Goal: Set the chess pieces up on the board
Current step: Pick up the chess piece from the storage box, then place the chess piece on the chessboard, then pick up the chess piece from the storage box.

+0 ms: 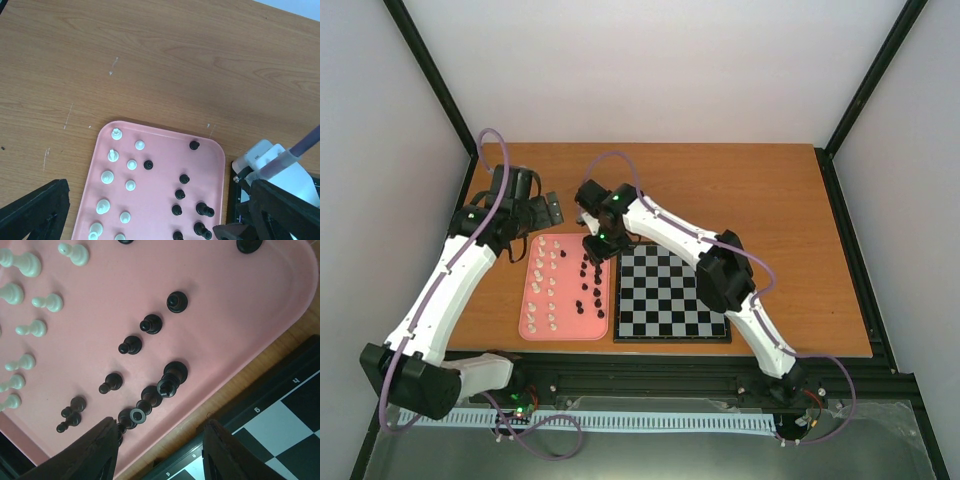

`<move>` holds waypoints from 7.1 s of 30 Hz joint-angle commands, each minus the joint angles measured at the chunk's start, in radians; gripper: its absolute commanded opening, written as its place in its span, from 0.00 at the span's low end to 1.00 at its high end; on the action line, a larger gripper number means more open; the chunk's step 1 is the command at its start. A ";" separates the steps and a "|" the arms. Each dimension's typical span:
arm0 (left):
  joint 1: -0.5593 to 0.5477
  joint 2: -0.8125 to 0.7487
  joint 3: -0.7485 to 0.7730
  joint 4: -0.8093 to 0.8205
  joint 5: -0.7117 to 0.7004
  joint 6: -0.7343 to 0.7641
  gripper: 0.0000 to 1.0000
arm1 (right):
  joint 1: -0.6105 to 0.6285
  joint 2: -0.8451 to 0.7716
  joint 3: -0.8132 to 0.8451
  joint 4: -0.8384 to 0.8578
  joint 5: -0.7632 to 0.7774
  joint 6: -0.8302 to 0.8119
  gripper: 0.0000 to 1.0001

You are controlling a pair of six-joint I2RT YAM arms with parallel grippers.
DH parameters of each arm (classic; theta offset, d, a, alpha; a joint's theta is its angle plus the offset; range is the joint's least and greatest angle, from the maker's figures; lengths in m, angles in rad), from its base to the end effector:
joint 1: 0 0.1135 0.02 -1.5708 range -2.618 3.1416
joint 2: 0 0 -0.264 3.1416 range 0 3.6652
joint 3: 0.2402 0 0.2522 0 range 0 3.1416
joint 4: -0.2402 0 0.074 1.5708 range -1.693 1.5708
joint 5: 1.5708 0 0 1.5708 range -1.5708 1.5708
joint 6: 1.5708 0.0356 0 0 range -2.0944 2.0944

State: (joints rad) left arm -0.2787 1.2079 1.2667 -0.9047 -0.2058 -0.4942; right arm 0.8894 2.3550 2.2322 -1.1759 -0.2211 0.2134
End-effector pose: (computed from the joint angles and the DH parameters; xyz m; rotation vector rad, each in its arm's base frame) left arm 0.2322 -0.0589 0.3531 -0.3507 2.3704 -0.1132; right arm 0.3001 0.3825 0.2252 -1.0326 2.8012 0.4963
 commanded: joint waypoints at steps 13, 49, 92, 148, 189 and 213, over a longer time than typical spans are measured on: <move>0.004 -0.050 0.000 -0.020 -0.016 -0.011 1.00 | 0.028 0.106 0.093 -0.040 0.017 -0.012 0.51; 0.004 -0.065 -0.019 -0.020 -0.029 -0.004 1.00 | 0.028 0.166 0.126 -0.034 0.029 -0.018 0.20; 0.004 -0.025 -0.019 0.016 0.006 -0.002 1.00 | -0.259 -0.798 -0.923 0.096 0.176 0.170 0.04; 0.004 0.025 -0.023 0.018 -0.010 -0.014 1.00 | -0.546 -0.758 -1.200 0.342 0.022 0.104 0.03; 0.004 0.051 -0.002 0.028 0.005 -0.014 1.00 | -0.540 -0.895 -1.017 0.150 0.044 0.063 0.57; 0.004 -0.020 0.073 -0.033 -0.038 -0.013 1.00 | -0.020 -0.189 -0.213 0.078 0.082 0.024 0.59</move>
State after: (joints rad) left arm -0.2787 1.2152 1.3212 -0.9234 -0.2325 -0.5011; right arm 0.8101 2.1220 1.9244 -1.0466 -0.1310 0.2676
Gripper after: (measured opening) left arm 0.998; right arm 0.594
